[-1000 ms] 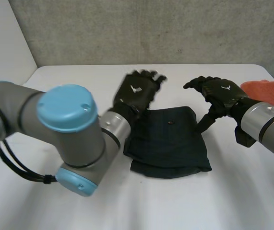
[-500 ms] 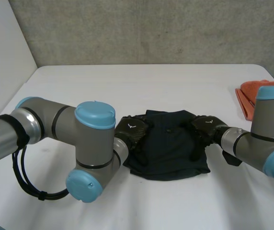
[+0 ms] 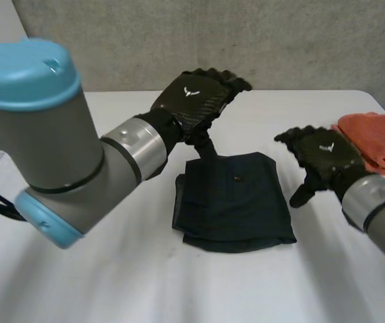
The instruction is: Fold the laundry.
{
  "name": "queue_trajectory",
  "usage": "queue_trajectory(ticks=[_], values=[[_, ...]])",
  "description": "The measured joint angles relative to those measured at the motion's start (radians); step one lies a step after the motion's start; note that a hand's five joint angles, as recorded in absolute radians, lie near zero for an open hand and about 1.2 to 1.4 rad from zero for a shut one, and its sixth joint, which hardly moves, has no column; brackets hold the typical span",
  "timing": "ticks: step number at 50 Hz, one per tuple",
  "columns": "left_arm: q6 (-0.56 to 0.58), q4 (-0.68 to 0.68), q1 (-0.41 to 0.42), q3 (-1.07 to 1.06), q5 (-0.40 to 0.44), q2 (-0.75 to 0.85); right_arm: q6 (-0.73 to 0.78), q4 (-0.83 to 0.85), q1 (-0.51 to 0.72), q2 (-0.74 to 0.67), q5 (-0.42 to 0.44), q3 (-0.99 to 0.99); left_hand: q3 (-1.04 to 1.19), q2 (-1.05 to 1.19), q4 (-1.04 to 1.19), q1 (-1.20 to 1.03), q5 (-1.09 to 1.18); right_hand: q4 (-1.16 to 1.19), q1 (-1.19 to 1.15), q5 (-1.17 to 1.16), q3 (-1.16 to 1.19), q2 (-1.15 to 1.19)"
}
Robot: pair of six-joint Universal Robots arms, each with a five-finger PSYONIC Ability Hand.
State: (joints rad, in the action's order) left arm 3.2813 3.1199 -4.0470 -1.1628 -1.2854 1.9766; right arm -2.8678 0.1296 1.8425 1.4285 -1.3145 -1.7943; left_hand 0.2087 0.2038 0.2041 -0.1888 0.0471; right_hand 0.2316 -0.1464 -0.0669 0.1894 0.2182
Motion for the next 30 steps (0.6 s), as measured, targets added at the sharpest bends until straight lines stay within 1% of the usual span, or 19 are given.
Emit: queue_trajectory(ticks=[4, 9, 14, 19, 25, 30], values=[[-0.015, -0.051, -0.007, 0.024, 0.088, -0.007, 0.008, 0.068, 0.061, 0.016, 0.0, -0.1, 0.0, 0.0, 0.0, 0.0, 0.0, 0.0, 0.0, 0.0, 0.0, 0.0], [-0.022, -0.088, -0.008, 0.037, 0.122, 0.002, 0.017, 0.149, 0.139, -0.033, -0.005, -0.153, 0.0, 0.0, 0.0, 0.0, 0.0, 0.0, 0.0, 0.0, 0.0, 0.0], [-0.024, -0.1, -0.008, 0.035, 0.109, 0.011, 0.026, 0.217, 0.198, -0.145, -0.018, -0.167, 0.0, 0.0, 0.0, 0.0, 0.0, 0.0, 0.0, 0.0, 0.0, 0.0], [-0.024, -0.099, -0.007, 0.029, 0.083, 0.011, 0.063, 0.282, 0.225, -0.23, -0.046, -0.156, 0.0, 0.0, 0.0, 0.0, 0.0, 0.0, 0.0, 0.0, 0.0, 0.0], [-0.024, -0.095, -0.007, 0.024, 0.07, 0.01, 0.14, 0.371, 0.237, -0.275, -0.085, -0.147, 0.0, 0.0, 0.0, 0.0, 0.0, 0.0, 0.0, 0.0, 0.0, 0.0], [-0.024, -0.092, -0.007, 0.019, 0.07, 0.009, 0.169, 0.415, 0.237, -0.286, -0.094, -0.138, 0.0, 0.0, 0.0, 0.0, 0.0, 0.0, 0.0, 0.0, 0.0, 0.0]])
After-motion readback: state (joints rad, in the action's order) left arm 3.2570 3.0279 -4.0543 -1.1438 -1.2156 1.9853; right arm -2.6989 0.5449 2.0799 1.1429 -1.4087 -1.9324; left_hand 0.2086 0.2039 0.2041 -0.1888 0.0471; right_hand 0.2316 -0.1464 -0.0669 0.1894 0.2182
